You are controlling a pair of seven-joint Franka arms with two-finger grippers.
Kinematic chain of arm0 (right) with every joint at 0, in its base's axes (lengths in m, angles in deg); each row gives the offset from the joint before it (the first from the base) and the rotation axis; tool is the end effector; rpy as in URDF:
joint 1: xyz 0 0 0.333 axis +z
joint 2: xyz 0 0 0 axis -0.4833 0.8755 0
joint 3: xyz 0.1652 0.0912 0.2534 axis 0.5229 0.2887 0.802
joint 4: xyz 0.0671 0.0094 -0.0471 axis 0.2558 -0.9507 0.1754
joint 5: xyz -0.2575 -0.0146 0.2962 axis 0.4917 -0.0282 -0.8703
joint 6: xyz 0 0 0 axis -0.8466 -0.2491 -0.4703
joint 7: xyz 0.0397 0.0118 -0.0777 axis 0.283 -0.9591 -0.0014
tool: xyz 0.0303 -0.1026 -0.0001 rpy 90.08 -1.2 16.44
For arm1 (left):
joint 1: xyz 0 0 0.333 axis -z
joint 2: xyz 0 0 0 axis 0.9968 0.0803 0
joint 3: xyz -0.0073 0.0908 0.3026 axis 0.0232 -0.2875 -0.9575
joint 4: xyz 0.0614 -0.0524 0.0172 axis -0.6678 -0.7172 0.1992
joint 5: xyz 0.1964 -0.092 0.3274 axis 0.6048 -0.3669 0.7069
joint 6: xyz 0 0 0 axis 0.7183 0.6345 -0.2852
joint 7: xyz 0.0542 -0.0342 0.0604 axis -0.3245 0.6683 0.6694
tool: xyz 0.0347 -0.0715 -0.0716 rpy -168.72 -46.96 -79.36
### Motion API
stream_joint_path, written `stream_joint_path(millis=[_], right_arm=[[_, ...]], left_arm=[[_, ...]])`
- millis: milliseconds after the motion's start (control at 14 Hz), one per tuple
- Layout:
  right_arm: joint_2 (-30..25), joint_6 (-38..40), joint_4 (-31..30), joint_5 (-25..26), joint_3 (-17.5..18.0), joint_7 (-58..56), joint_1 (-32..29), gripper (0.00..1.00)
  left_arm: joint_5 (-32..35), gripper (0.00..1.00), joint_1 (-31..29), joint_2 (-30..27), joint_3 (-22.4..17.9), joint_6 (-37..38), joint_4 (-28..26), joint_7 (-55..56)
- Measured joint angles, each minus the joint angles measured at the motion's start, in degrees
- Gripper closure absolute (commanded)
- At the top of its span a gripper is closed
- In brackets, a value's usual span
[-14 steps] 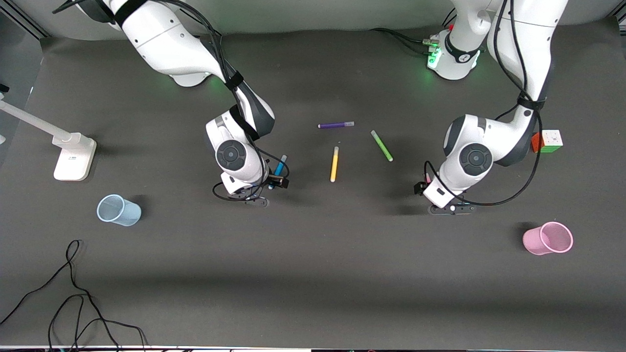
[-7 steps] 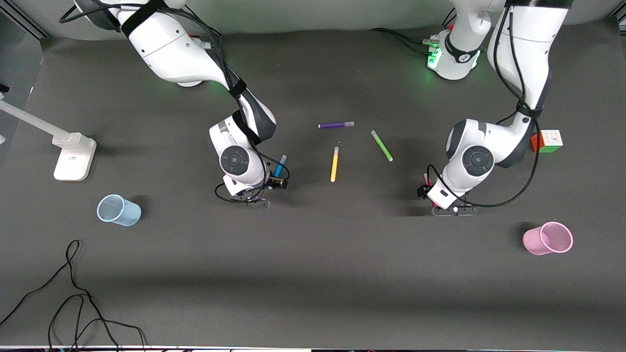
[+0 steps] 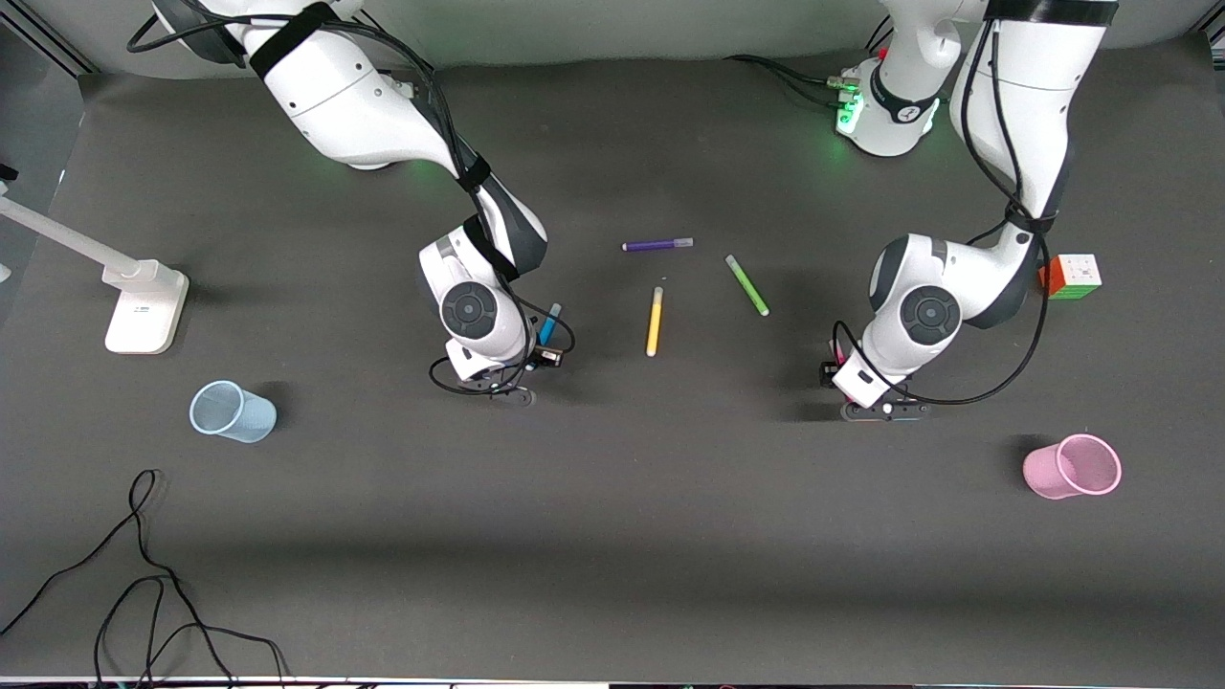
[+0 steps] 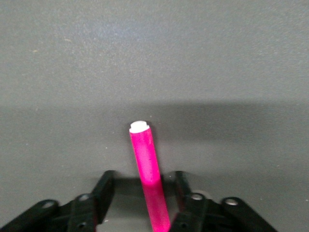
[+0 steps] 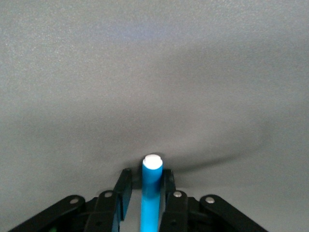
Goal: Place pink and blue markers in matching cups
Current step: 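Carry the blue marker to the blue cup while the left gripper carries pink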
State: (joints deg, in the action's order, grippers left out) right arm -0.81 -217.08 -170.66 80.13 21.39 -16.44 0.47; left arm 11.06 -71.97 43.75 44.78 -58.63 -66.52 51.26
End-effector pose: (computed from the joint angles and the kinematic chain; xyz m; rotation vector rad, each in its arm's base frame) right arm 0.5193 0.3455 0.1674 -3.0754 0.5017 0.2510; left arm 0.5466 -0.1429 0.1764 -3.1035 -0.0223 0.0621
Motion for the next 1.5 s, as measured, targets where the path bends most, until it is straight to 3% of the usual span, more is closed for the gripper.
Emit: stream_joint_path(millis=[214, 643, 929, 1143, 1500], right_arm=[[-0.08, 0.01, 0.04, 0.00, -0.23, 0.05, -0.03, 1.00], [-1.10, 4.01, 2.39, 0.25, -2.01, 0.05, -0.11, 1.00], [-7.20, 9.55, 5.18, 6.97, -5.79, 0.02, -0.36, 1.00], [-10.81, 11.86, 5.17, 15.54, -9.90, -3.79, -0.42, 1.00], [-13.53, 11.77, 6.85, 17.84, -22.14, -25.50, -0.62, 1.00]], left_arm=[[0.00, 1.00, 0.00, -0.12, 0.05, -0.11, 0.06, 0.00], [0.00, 1.00, -0.60, -1.59, -0.23, 0.89, 0.59, -0.14], [0.08, 1.00, -2.38, -6.75, -0.85, 18.10, 7.57, -7.16], [0.22, 1.00, -7.48, -9.02, -1.16, 28.70, 15.14, -18.33], [9.16, 1.00, -15.73, -7.84, -1.37, 31.42, 21.58, -40.45]])
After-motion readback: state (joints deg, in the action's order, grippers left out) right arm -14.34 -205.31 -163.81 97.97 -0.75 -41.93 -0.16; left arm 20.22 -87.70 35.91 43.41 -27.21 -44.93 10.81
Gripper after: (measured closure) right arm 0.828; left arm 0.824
